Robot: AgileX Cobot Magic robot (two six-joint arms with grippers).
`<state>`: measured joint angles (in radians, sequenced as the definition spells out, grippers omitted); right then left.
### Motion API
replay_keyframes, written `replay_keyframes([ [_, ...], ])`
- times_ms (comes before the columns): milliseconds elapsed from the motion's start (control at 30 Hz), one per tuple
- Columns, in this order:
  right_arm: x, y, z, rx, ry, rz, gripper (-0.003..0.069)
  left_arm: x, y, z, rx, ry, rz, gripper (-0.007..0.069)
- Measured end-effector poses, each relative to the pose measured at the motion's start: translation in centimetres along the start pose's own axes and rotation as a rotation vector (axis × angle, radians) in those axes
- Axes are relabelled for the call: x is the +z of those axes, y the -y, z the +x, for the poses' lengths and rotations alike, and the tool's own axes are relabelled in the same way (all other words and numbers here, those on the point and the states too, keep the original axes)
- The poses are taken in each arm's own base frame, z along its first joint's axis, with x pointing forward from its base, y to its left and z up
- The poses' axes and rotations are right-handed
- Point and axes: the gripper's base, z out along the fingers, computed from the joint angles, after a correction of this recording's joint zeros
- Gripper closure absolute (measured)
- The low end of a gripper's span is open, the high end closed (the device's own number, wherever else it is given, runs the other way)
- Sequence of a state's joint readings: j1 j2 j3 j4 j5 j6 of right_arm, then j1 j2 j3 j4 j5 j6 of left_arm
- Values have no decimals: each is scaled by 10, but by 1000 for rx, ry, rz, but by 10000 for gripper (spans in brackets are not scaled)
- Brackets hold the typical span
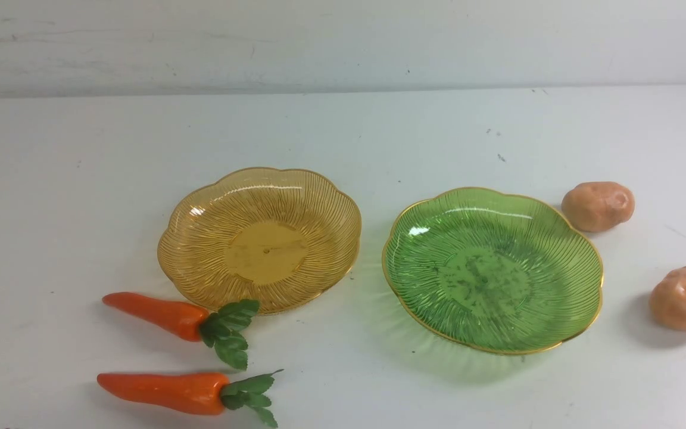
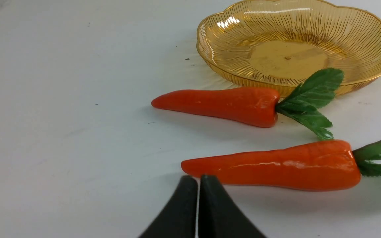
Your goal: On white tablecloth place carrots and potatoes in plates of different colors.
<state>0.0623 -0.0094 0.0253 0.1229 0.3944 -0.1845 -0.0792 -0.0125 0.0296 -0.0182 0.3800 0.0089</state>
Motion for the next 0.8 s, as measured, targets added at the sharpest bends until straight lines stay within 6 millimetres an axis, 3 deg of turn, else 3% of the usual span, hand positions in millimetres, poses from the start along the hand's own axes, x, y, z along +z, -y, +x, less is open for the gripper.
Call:
replay_keyframes([
  [467, 0, 0, 0, -8, 1, 2, 674, 0, 0, 0, -5, 0, 2, 627],
  [533, 0, 0, -1, 33, 13, -2, 674, 0, 2, 0, -105, 0, 24, 627],
  [600, 0, -2, -3, 159, 32, -20, 674, 0, 6, -1, -279, -1, 66, 627],
  [700, -1, -7, -9, 670, 76, -104, 674, -1, 15, -4, -702, -20, 173, 627],
  [800, -1, -9, -13, 932, 81, -156, 674, -3, 20, -7, -960, -38, 245, 627],
])
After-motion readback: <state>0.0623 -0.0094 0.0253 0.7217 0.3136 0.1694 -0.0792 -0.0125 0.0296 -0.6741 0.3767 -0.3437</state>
